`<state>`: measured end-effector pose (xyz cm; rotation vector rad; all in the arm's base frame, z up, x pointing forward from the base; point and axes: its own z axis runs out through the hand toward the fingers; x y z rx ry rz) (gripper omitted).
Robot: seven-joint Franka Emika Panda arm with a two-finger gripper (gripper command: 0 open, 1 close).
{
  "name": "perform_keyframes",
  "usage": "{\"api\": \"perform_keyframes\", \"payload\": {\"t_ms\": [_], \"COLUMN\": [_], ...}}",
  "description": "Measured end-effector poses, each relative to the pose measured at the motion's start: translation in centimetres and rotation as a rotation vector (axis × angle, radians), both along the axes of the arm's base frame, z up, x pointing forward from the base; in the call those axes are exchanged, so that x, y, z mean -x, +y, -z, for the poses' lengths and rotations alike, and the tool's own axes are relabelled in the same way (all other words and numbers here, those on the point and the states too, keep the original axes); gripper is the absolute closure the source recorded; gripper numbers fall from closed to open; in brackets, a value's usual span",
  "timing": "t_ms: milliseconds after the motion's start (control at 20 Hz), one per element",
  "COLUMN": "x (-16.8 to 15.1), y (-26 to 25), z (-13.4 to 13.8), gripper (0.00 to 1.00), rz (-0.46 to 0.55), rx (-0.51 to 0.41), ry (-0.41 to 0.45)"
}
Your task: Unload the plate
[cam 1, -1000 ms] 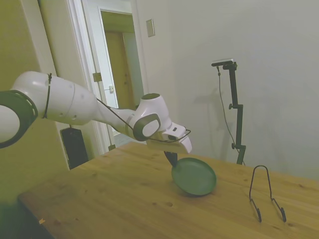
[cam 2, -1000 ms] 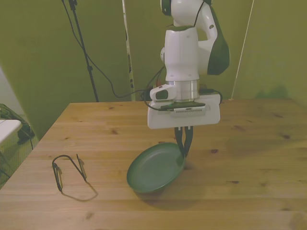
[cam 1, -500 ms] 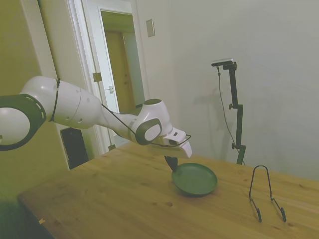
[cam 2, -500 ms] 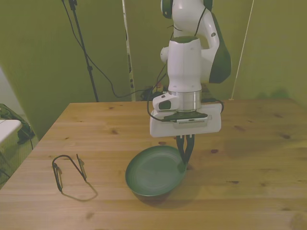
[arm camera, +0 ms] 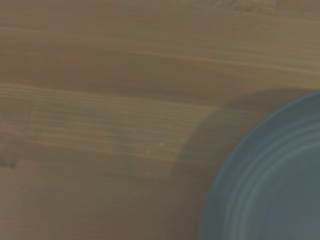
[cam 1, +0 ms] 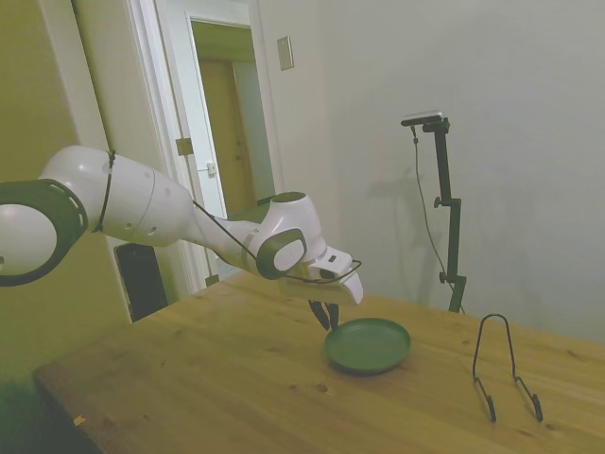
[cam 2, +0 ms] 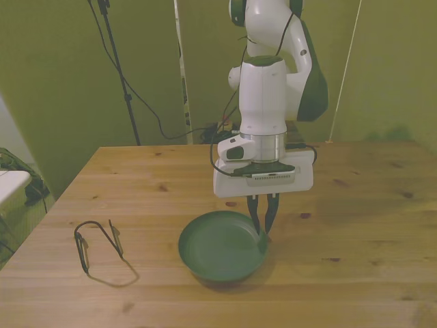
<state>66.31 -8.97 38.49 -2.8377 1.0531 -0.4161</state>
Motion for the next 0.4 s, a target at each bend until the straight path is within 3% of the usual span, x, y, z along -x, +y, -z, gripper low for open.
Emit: {"api": "perform_keyframes", "payload": {"t_ms": [200, 400], "x": [0.1, 2.1], "y": [-0.1, -0.2], "z": [-1.3, -6.7], "gripper": [0.00, 0.00], "rz": [0.002, -0.003], "rx": [0.001, -0.004], "ry": [-0.020, -0.032]}}
